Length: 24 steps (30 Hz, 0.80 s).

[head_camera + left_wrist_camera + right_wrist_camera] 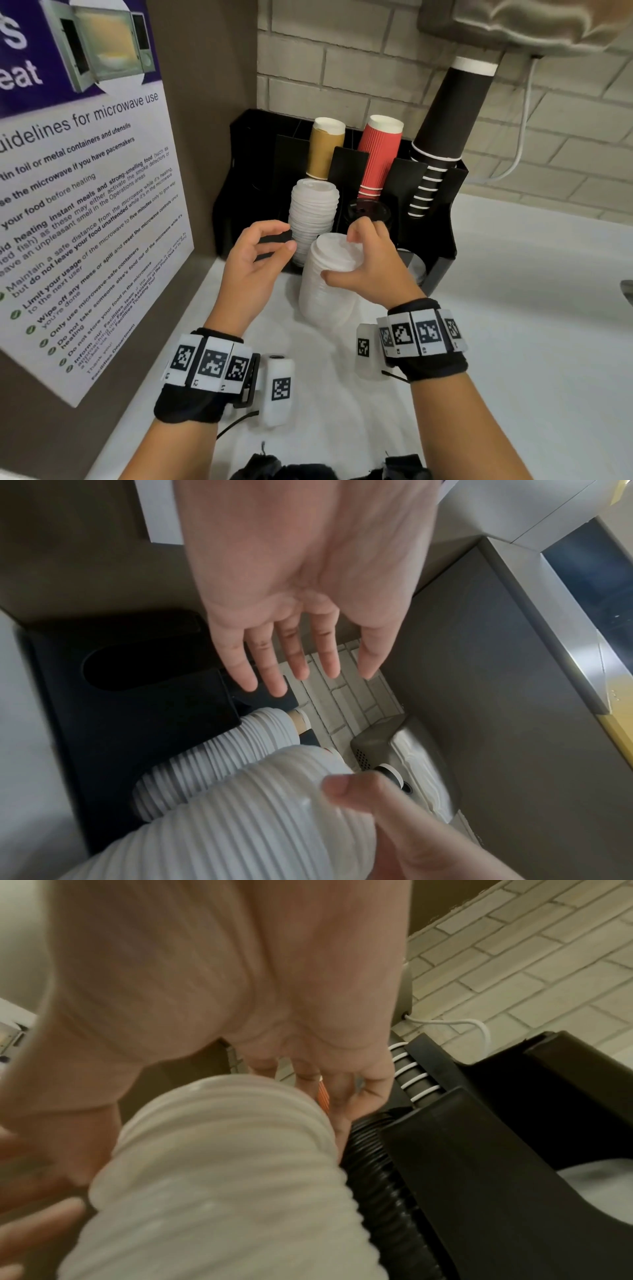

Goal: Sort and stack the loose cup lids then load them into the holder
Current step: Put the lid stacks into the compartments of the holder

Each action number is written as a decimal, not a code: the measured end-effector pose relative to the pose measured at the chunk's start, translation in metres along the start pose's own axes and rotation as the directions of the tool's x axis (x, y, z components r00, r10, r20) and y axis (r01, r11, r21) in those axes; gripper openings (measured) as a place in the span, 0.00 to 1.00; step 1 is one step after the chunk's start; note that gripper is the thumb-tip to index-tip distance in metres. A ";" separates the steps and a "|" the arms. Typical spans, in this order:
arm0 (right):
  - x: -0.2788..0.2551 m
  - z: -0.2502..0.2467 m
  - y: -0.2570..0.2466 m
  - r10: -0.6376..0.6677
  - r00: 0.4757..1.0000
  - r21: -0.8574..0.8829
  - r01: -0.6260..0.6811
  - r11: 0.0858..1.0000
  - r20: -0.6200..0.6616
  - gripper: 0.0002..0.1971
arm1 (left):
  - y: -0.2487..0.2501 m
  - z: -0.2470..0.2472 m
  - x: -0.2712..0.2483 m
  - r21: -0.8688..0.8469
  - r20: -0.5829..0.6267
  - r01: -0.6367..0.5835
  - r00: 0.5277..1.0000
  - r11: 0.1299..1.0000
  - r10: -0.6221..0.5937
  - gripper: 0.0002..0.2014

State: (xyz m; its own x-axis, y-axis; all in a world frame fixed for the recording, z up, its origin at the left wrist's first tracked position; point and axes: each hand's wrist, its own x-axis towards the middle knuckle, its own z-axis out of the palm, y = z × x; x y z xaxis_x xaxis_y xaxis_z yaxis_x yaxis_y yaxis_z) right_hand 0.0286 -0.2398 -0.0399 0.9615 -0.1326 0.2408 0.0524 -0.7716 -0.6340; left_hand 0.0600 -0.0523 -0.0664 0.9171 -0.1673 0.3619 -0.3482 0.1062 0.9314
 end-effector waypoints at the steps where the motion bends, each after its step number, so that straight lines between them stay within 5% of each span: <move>1: -0.001 -0.002 0.001 -0.014 0.999 0.029 0.015 0.999 -0.037 0.28 | 0.000 0.000 0.000 0.007 0.012 0.011 1.000 1.000 -0.011 0.13; 5: -0.008 -0.012 -0.002 -0.076 0.989 0.222 0.103 0.969 -0.128 0.22 | 0.004 0.005 -0.002 0.043 0.168 0.058 0.984 0.997 -0.064 0.33; 9: -0.016 -0.012 -0.018 -0.110 0.994 0.472 0.086 0.877 0.022 0.18 | 0.007 0.021 -0.006 -0.077 0.251 0.079 0.966 0.994 -0.057 0.49; 24: -0.026 -0.040 -0.021 -0.108 0.969 0.568 -0.039 0.822 0.223 0.34 | 0.012 0.018 -0.007 -0.178 0.320 0.084 0.947 0.981 -0.023 0.43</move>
State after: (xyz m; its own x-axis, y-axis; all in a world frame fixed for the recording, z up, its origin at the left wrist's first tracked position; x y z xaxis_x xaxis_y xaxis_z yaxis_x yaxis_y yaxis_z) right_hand -0.0083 -0.2450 -0.0034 0.9860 0.0937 0.1377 0.1587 -0.2763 -0.9479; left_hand 0.0459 -0.0672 -0.0569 0.8145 -0.4742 0.3341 -0.2302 0.2644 0.9365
